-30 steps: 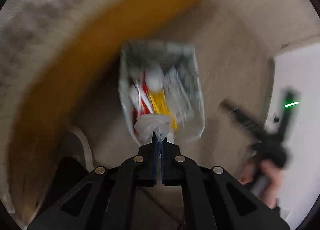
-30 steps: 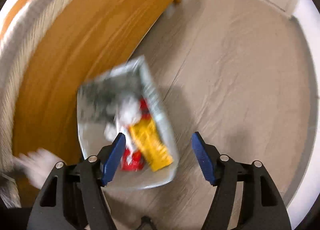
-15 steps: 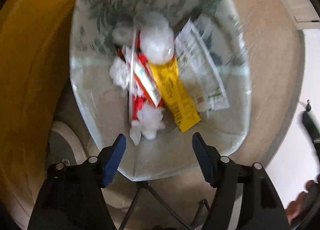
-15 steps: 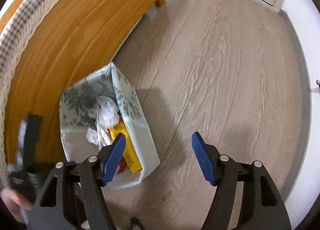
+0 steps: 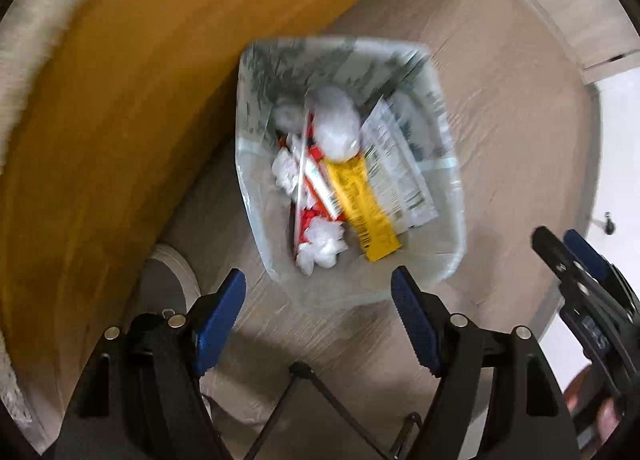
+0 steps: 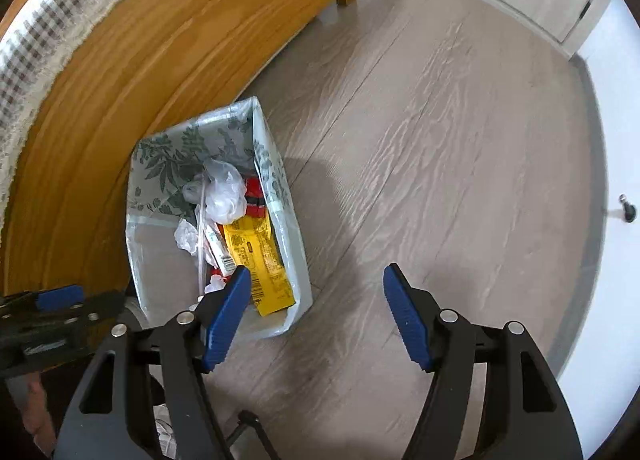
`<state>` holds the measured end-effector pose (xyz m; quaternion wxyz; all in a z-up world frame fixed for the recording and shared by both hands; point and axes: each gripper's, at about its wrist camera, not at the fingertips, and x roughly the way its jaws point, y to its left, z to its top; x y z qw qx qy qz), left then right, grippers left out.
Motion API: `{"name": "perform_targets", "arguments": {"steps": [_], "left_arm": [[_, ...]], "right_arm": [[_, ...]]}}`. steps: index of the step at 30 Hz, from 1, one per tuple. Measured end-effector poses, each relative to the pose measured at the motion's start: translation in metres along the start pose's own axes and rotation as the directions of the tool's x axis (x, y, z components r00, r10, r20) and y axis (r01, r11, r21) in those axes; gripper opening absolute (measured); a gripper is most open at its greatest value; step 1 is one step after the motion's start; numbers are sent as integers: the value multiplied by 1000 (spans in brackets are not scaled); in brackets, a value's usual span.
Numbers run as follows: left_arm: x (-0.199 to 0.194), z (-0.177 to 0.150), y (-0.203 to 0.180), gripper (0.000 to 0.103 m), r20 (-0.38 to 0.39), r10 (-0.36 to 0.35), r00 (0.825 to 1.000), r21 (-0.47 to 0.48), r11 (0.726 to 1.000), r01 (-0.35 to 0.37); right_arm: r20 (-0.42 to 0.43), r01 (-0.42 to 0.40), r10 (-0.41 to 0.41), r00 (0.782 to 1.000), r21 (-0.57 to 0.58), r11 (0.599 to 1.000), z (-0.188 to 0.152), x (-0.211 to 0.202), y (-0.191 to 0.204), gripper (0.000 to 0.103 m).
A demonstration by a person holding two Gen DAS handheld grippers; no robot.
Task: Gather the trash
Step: 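Open the right tool, then the left tool, over the wastebasket, then move both open tools from the wastebasket back to the bed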
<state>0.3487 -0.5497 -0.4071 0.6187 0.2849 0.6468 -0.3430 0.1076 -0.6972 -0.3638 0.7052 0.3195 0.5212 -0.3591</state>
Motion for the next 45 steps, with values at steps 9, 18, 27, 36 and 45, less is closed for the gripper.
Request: {"name": "perform_targets", "arguments": {"steps": [9,18,27,36,45], "left_arm": [[-147,-56,53,72,386,-139,912,-101,976,191],[-275,-129,224,76,681,157,715,-324,941,102],[-305,-190,385,76,617,446,648,-630,774,68],[-318,-259,511,77,514,547,660,-815,552,177],[-295,-235,521,77,492,497,715,-806,570,158]], "right_arm": [[189,42,-31,982,-55,998,9,-101,30,68],[427,-148,250,869,-259,955,0,-201,157,73],[405,-253,464,788,-474,843,-30,-222,350,73],[249,-302,578,777,-657,690,-48,-183,539,73],[257,-198,549,796,-746,636,-27,-165,648,73]]}}
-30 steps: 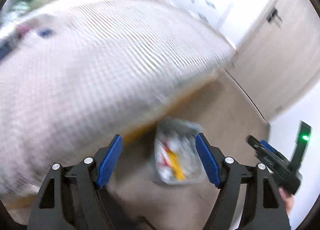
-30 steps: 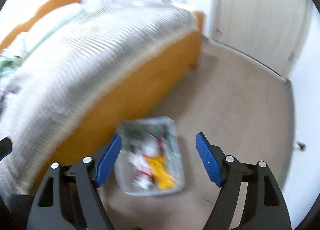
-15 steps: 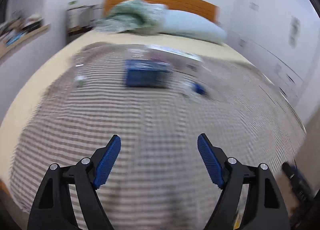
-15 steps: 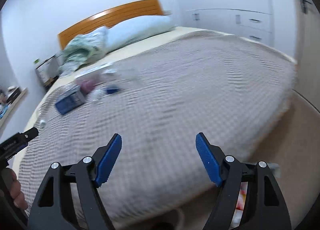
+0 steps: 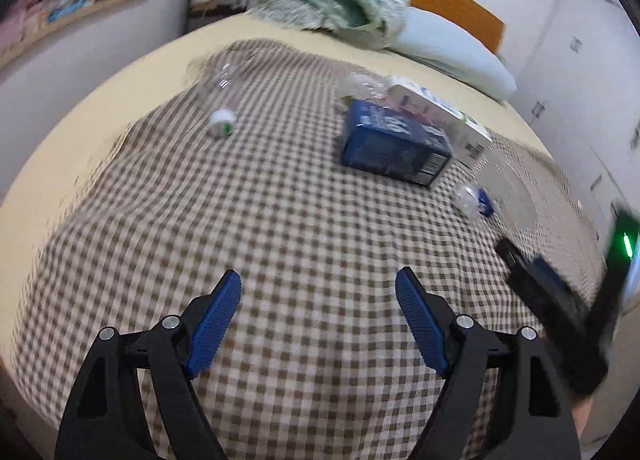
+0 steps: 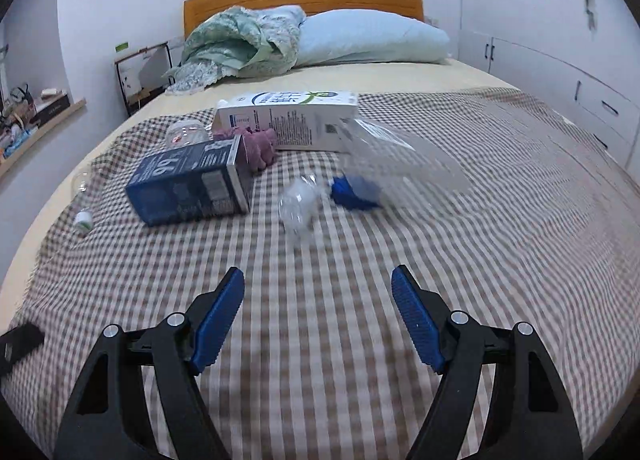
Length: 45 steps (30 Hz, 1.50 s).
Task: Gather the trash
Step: 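Move both open tools from the wastebasket back to the bed, then grasp the crumpled clear plastic bag with the right tool, then grasp the blue bottle cap with the left tool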
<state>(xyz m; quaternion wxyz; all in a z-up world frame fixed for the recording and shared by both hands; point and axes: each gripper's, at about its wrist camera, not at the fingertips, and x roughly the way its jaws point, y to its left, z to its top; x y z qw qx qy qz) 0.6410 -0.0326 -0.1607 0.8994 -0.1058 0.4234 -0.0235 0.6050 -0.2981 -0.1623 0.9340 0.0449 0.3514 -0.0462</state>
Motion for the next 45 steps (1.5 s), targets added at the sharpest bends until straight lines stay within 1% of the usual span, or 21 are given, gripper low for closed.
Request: {"name": "perform_targets", "arguments": {"steps": [3,5,7,8,9,10,12,13,15,18,21,23,26,28,32,35,37,39,41,43,45], "left_arm": [[9,0,-10,77,13,45,999,65,997,-46],[18,0,-10,77,-14,53,999,71,996,-52],[26,3,-5,77,-29,49,998,50,998,-47],[30,6,-4,77,-32,50,998,47,998,-49],[33,6,-2,77,-35,54,998,46,998,-52],[35,5,-1,77,-36,60,998,50,997,-59],[45,7,3,77,-39,77,996,54,996,-74],[50,8,4,77,-44,79,996,49,996,-77],[59,11,5,77,-60,67,996,25,998,-65],[68,9,7,77,-81,19,997,-3,1000,-19],[74,6,0,77,-84,13,996,28,1000,-11],[73,4,-7,77,-66,4,998,51,999,0],[66,2,-16,77,-28,-37,999,77,996,39],[64,0,-23,77,-3,-53,999,108,993,53],[67,-1,-39,77,11,-50,999,175,984,48],[65,3,-45,77,35,-79,996,119,990,74],[69,7,-56,77,6,-120,993,90,989,119],[74,12,-82,77,-26,-169,985,151,974,171],[89,20,-122,77,-85,-191,978,277,938,207],[116,26,-158,66,-167,-153,974,377,903,207],[140,35,-186,64,-155,-95,983,444,883,156]], "right_arm": [[-37,8,-10,999,-72,997,15,21,9,73],[-62,21,-27,998,-101,995,27,39,12,73],[-112,1,-12,994,-93,996,34,60,10,61],[-147,-24,12,989,-77,997,35,70,8,39],[-190,-47,34,981,-64,997,33,80,5,24],[-224,-66,54,973,-47,997,29,88,2,22],[-219,-87,82,972,-14,996,24,85,-5,9],[-212,-94,92,973,0,996,24,77,-8,8],[-130,-141,146,981,47,989,31,42,-19,7],[-3,-158,159,987,96,983,36,-14,-39,7],[78,-94,83,993,146,985,29,-46,-68,7],[93,-34,17,996,180,983,23,-53,-92,7],[69,4,-23,997,257,966,18,-44,-124,7],[56,-6,-13,998,312,950,15,-37,-144,7],[80,-24,-2,997,326,945,16,-36,-152,7],[77,-55,30,997,346,937,16,-31,-161,7],[69,-60,38,997,350,935,16,-25,-163,7],[58,-72,55,997,356,932,15,-21,-163,7],[60,-82,64,996,367,927,14,-20,-167,7],[64,-88,69,996,377,922,13,-21,-173,7],[65,-89,69,995,388,917,11,-24,-181,7]]}}
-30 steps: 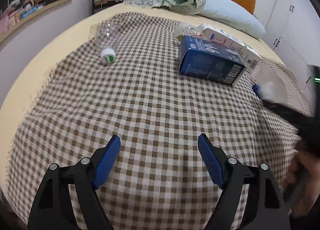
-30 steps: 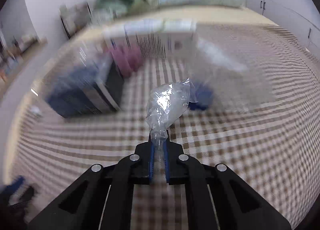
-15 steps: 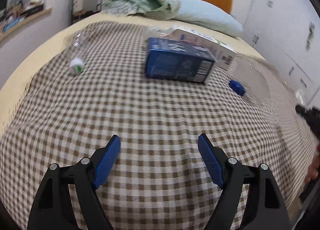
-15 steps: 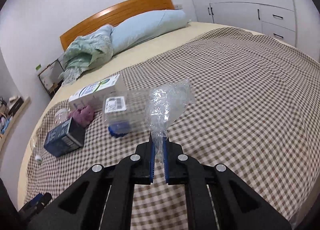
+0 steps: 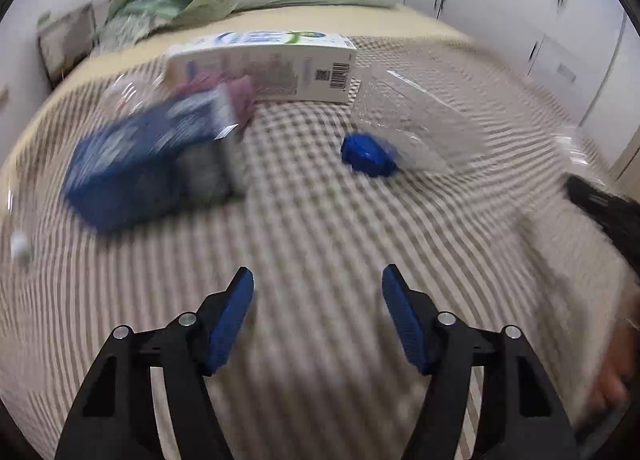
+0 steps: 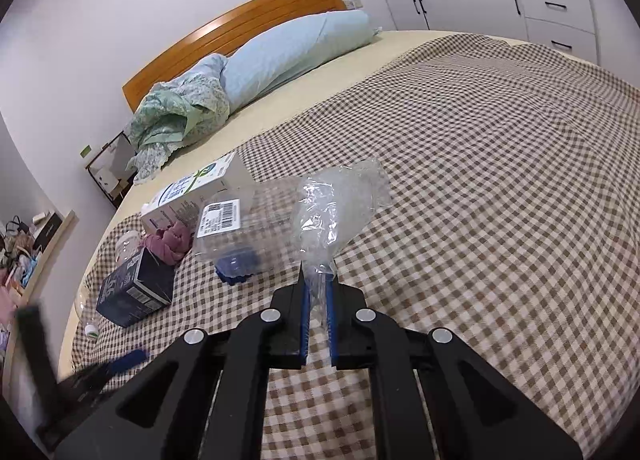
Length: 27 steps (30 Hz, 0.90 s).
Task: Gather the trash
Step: 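Grasp the blue bottle cap with the left tool, then carry the blue cap in the left tool while the right tool carries the clear bag to the wastebasket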
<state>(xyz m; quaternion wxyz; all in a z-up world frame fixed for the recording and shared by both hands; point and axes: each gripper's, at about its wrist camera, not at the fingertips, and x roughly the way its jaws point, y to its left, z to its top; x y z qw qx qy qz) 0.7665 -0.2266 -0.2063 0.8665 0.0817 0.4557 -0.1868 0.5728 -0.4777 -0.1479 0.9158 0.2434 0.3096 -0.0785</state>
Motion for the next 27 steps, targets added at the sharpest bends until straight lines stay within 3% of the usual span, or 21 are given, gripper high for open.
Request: {"name": "perform_targets", "arguments": {"steps": [3,5,9,11,13,14,18,21,27], "left_arm": [[34,30,-21,65,-1,15,1000,127,992,-15],[56,47,-31,68,-43,-28,999,192,981,36],[83,71,-40,77,-58,5,998,249,968,10],[91,84,-41,76,-69,-14,998,212,977,28],[94,91,-43,54,-77,-12,997,197,980,27],[93,92,-44,52,-89,-7,996,191,981,24],[68,75,-49,52,-117,-20,993,132,991,35],[36,39,-37,52,-137,-50,989,52,997,57],[-37,-19,-14,52,-47,-20,999,-32,999,19]], "right_arm": [[-4,1,-1,1000,24,1000,1,-2,-13,7],[-8,-4,4,1000,52,999,2,-1,-22,7],[-18,-25,27,999,85,996,4,2,-32,7],[-24,-39,41,999,86,996,5,4,-32,7],[-35,-49,52,998,80,996,5,7,-31,7],[-44,-44,48,998,74,996,4,10,-31,7],[-65,-40,44,997,62,997,3,15,-29,7],[-70,-55,59,996,56,997,1,12,-25,7],[-83,-107,105,991,-24,994,-7,9,4,7]]}}
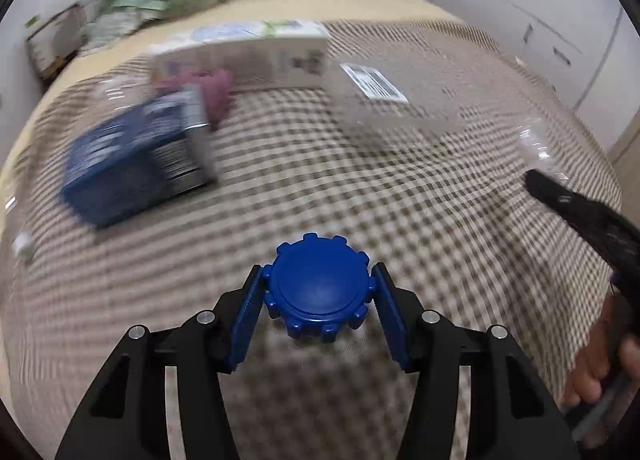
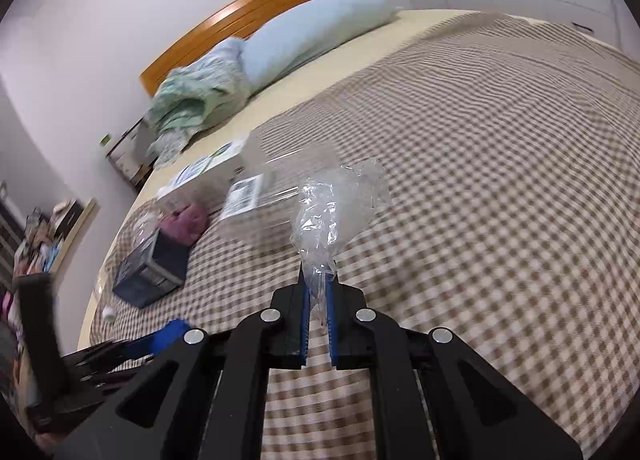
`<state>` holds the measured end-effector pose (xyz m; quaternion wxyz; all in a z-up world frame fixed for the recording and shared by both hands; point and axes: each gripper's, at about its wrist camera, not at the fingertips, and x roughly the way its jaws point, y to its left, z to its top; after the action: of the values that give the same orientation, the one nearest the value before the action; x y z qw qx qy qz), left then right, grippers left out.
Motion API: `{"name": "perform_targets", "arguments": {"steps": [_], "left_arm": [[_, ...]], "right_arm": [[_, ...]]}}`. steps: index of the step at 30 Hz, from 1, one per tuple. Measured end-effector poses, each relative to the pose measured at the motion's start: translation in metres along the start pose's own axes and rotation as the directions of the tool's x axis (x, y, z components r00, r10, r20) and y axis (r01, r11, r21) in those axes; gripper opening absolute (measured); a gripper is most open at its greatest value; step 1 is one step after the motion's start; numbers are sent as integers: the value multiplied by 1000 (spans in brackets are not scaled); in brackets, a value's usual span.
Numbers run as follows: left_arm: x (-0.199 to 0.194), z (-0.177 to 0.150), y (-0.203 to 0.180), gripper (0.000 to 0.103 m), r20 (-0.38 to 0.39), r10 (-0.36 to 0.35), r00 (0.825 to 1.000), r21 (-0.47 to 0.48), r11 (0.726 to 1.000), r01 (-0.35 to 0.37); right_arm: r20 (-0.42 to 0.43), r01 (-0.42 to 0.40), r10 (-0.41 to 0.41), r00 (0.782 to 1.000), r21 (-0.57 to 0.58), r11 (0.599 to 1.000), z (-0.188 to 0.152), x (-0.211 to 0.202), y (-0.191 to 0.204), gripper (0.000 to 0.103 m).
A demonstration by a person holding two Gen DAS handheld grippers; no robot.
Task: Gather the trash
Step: 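Carry the blue cap in the left tool while the right tool carries the clear bag to the wastebasket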
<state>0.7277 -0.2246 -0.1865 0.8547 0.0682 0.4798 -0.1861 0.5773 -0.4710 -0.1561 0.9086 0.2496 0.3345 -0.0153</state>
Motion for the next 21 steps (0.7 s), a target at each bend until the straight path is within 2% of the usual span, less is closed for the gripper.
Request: {"name": "perform_targets", "arguments": {"steps": [4,6,8,10,12,15,19,21], "left_arm": [[-48,-30,21,52,117,20,993,-84,996,-10],[-61,-39,31,52,159,29,987,-124,992,-9],[-72,-51,39,52,146,49,988,-138,990,-28],[-95,-68,43,52,205,31,978,-134,991,-3],[-109,-83,46,52,234,40,971,-117,993,-12],[-117,-106,52,52,219,67,973,-133,990,-39],[-138,-127,41,52,234,-4,972,-124,992,35],[-146,-136,24,52,242,-43,969,-93,993,67]], "right_arm": [[-50,-31,29,998,-29,999,-19,3,27,7],[-56,-38,33,998,-100,994,-32,0,52,7],[-38,-30,25,999,-136,990,-41,-5,67,7],[-26,-30,27,999,-111,993,-52,-12,75,7],[-35,-20,18,999,-79,997,-74,-25,82,7],[-39,-6,1,999,-108,994,-110,-60,95,7],[26,94,-91,996,-165,982,-127,-127,73,7],[39,197,-193,980,-184,963,-128,-163,34,7]]}}
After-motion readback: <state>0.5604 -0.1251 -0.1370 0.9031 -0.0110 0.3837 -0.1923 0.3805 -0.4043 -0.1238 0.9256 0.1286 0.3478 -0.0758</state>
